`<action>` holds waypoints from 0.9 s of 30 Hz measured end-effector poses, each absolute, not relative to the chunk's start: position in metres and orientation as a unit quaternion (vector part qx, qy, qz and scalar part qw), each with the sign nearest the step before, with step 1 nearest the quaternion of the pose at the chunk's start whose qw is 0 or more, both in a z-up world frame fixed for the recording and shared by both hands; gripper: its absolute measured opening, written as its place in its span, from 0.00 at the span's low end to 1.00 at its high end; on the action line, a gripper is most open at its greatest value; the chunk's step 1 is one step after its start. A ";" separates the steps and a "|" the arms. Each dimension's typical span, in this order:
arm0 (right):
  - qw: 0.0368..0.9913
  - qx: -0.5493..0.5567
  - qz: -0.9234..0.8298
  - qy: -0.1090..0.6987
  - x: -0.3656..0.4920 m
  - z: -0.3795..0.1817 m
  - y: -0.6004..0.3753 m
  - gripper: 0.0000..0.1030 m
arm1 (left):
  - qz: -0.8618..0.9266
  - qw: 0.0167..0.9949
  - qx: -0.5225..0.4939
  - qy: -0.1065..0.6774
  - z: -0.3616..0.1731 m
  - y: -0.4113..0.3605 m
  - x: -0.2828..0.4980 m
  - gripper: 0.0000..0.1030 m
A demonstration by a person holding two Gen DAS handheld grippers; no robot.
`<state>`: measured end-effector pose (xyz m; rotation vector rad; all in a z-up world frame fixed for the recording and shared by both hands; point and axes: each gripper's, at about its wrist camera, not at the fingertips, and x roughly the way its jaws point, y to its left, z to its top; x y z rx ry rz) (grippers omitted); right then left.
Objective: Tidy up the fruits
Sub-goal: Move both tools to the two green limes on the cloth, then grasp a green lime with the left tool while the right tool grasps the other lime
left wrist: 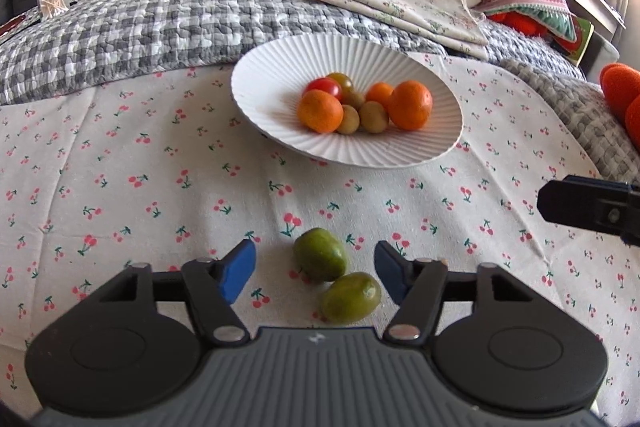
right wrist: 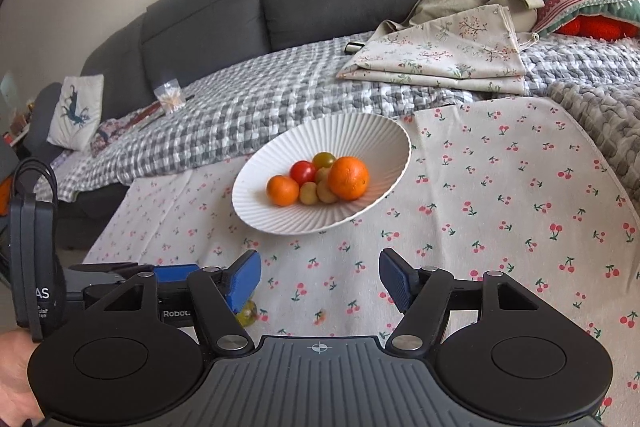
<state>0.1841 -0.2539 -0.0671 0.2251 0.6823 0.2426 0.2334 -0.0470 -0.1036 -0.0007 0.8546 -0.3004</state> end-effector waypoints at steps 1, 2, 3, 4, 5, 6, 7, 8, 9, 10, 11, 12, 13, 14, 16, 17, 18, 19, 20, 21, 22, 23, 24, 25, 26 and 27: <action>0.929 0.109 0.119 0.334 0.184 -0.068 -0.254 0.64 | -0.146 0.898 -0.001 0.415 -0.106 -0.048 0.234 0.55; 0.928 0.109 0.119 0.335 0.185 -0.069 -0.254 0.64 | -0.147 0.897 -0.002 0.417 -0.108 -0.049 0.235 0.52; 0.928 0.108 0.119 0.336 0.185 -0.069 -0.253 0.64 | -0.149 0.896 -0.006 0.418 -0.109 -0.049 0.237 0.50; 0.928 0.108 0.118 0.337 0.185 -0.070 -0.253 0.64 | -0.152 0.895 -0.011 0.419 -0.111 -0.049 0.238 0.48; 0.928 0.107 0.118 0.338 0.185 -0.070 -0.253 0.64 | -0.153 0.895 -0.017 0.419 -0.112 -0.049 0.239 0.41; 0.928 0.106 0.118 0.338 0.185 -0.070 -0.253 0.64 | -0.152 0.895 -0.022 0.419 -0.112 -0.049 0.240 0.35; 0.928 0.106 0.118 0.338 0.185 -0.071 -0.254 0.64 | -0.151 0.895 -0.025 0.419 -0.112 -0.048 0.241 0.33; 0.928 0.106 0.119 0.338 0.185 -0.071 -0.254 0.64 | -0.151 0.895 -0.029 0.420 -0.113 -0.047 0.242 0.29; 0.927 0.107 0.119 0.338 0.186 -0.071 -0.254 0.64 | -0.152 0.894 -0.033 0.421 -0.114 -0.046 0.242 0.26; 0.927 0.106 0.119 0.339 0.186 -0.072 -0.254 0.64 | -0.152 0.893 -0.036 0.422 -0.114 -0.045 0.243 0.25; 0.927 0.106 0.119 0.340 0.187 -0.072 -0.254 0.64 | -0.152 0.893 -0.039 0.423 -0.115 -0.044 0.243 0.25; 0.927 0.105 0.119 0.341 0.187 -0.073 -0.254 0.64 | -0.151 0.892 -0.043 0.423 -0.115 -0.044 0.243 0.25; 0.927 0.105 0.118 0.341 0.187 -0.073 -0.254 0.64 | -0.151 0.892 -0.043 0.423 -0.115 -0.044 0.243 0.25; 0.927 0.106 0.118 0.341 0.187 -0.073 -0.254 0.64 | -0.151 0.893 -0.042 0.422 -0.115 -0.044 0.243 0.25; 0.927 0.106 0.120 0.340 0.187 -0.073 -0.255 0.64 | -0.151 0.893 -0.041 0.422 -0.115 -0.043 0.244 0.25; 0.927 0.105 0.120 0.340 0.187 -0.073 -0.254 0.64 | -0.150 0.893 -0.042 0.422 -0.115 -0.043 0.245 0.25; 0.927 0.105 0.120 0.340 0.188 -0.073 -0.254 0.64 | -0.146 0.893 -0.042 0.423 -0.115 -0.044 0.245 0.25; 0.926 0.105 0.120 0.341 0.188 -0.074 -0.254 0.64 | -0.144 0.894 -0.039 0.422 -0.116 -0.045 0.245 0.25; 0.926 0.105 0.120 0.342 0.188 -0.074 -0.253 0.64 | -0.144 0.896 -0.033 0.419 -0.117 -0.046 0.246 0.25; 0.926 0.104 0.121 0.342 0.188 -0.075 -0.253 0.64 | -0.144 0.898 -0.025 0.415 -0.117 -0.048 0.246 0.25; 0.926 0.105 0.123 0.342 0.188 -0.075 -0.252 0.64 | -0.144 0.899 -0.020 0.414 -0.117 -0.049 0.246 0.25; 0.925 0.105 0.124 0.343 0.189 -0.076 -0.252 0.64 | -0.144 0.899 -0.020 0.413 -0.117 -0.049 0.247 0.25; 0.925 0.105 0.127 0.343 0.189 -0.076 -0.251 0.64 | -0.143 0.899 -0.023 0.414 -0.116 -0.049 0.247 0.25; 0.924 0.104 0.129 0.344 0.189 -0.077 -0.251 0.64 | -0.143 0.898 -0.028 0.415 -0.116 -0.048 0.248 0.25; 0.924 0.103 0.132 0.344 0.189 -0.078 -0.250 0.64 | -0.143 0.898 -0.031 0.414 -0.114 -0.046 0.248 0.25; 0.923 0.103 0.135 0.345 0.190 -0.079 -0.249 0.64 | -0.142 0.899 -0.033 0.413 -0.112 -0.044 0.248 0.25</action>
